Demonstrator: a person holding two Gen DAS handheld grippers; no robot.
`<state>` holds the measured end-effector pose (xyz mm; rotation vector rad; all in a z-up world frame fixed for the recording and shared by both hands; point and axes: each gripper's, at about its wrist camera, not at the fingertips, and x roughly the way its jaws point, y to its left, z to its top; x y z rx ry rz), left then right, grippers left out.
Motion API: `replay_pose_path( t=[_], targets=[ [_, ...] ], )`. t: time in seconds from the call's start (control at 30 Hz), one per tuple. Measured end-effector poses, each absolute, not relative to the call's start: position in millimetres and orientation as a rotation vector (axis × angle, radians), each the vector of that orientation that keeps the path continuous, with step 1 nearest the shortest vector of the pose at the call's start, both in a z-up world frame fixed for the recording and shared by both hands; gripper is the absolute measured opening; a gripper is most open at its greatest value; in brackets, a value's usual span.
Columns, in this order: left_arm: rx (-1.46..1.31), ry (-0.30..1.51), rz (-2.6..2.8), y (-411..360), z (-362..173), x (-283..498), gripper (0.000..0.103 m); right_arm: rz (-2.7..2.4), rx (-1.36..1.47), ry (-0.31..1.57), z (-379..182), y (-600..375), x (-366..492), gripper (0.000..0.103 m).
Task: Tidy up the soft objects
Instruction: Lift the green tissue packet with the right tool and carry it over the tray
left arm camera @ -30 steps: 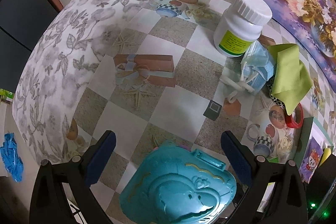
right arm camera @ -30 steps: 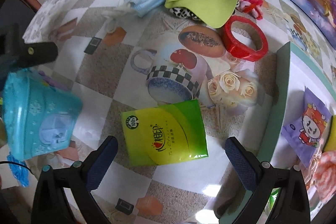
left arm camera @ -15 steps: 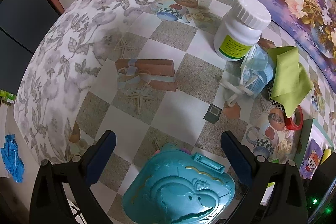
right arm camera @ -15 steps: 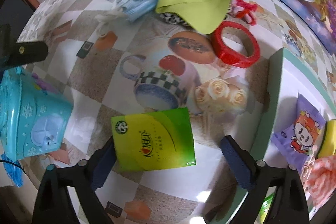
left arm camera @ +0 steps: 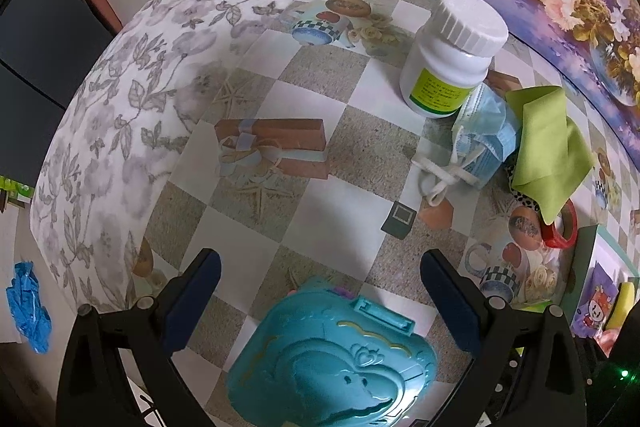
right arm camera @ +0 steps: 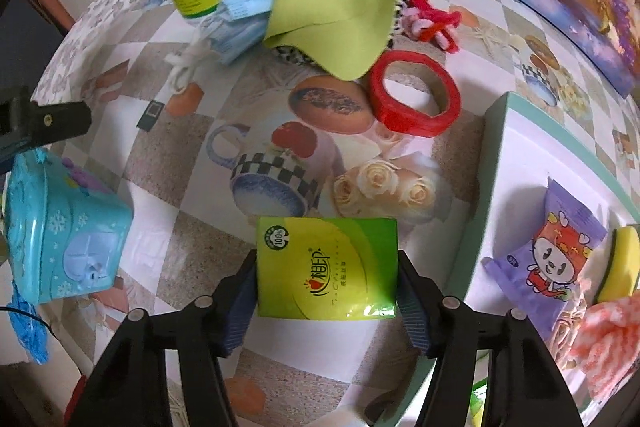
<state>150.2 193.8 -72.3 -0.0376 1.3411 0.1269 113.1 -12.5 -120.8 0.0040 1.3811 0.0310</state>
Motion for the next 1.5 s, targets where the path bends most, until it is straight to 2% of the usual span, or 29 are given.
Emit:
replay_pose_path(
  t=[0.53, 0.83, 1.27, 1.5],
  targets=[
    [-0.04, 1.284, 0.051, 155, -51, 166, 0.1, -0.03, 0.122, 1.241, -56, -81, 125, 0.066],
    [-0.058, 1.265, -0.054, 107, -47, 172, 0.1, -0.104, 0.172, 1.184, -30, -122, 115, 0.066],
    [-0.062, 1.3, -0.133, 27, -79, 173, 0.1, -0.178, 0.21, 1.155, -19, -173, 104, 0.066],
    [-0.047, 1.305, -0.083, 7, -102, 177, 0.1, -0.183, 0.218, 1.156, -19, -187, 100, 0.066]
  ],
)
